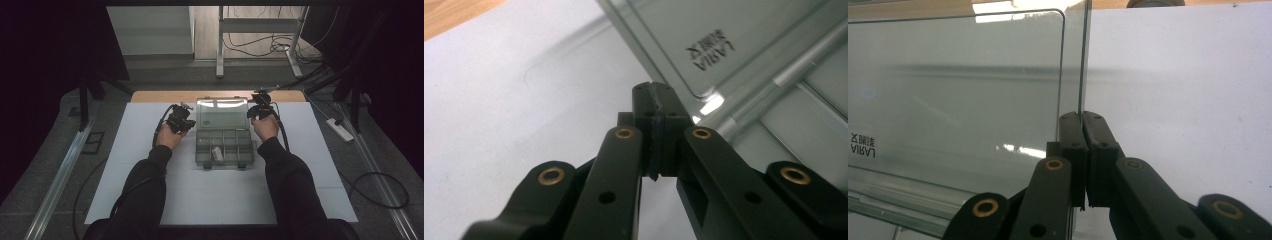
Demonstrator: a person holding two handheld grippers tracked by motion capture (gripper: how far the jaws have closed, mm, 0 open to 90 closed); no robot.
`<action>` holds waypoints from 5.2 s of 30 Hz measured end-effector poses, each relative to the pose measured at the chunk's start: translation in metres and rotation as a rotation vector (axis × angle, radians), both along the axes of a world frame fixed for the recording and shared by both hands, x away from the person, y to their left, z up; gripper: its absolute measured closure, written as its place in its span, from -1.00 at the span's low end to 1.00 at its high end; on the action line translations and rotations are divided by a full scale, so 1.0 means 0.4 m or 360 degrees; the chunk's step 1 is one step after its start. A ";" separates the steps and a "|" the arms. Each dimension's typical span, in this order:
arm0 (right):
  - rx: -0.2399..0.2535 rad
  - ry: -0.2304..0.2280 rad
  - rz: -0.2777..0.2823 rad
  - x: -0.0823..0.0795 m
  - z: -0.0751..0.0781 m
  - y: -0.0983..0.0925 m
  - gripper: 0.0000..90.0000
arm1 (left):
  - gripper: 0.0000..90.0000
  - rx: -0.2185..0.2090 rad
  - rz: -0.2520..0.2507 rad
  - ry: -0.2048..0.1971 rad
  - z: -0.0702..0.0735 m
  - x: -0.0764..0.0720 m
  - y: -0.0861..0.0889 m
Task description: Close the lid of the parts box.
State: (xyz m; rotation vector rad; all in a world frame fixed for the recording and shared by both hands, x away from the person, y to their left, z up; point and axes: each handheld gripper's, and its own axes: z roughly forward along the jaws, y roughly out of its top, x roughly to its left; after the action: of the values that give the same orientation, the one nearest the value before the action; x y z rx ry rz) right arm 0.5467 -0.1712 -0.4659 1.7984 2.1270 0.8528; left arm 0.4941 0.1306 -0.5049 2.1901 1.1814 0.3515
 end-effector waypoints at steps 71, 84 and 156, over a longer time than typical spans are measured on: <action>0.0045 -0.0242 0.0756 -0.260 0.113 -0.053 0.96 | 0.99 -0.0410 -0.0248 -0.0107 0.079 -0.057 0.039; 0.0013 -0.0231 0.0857 -0.328 0.117 -0.058 0.99 | 0.99 -0.0377 -0.0290 -0.0113 0.102 -0.125 0.032; -0.0201 -0.0135 0.0992 -0.388 0.000 -0.062 0.99 | 0.99 -0.0122 -0.0334 0.0041 0.040 -0.348 -0.025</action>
State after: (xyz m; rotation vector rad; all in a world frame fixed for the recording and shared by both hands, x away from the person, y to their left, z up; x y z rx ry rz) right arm 0.3915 -0.1960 -0.4657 1.0142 2.6490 0.8682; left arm 0.3550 0.1207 -0.4890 2.2313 0.9506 0.1870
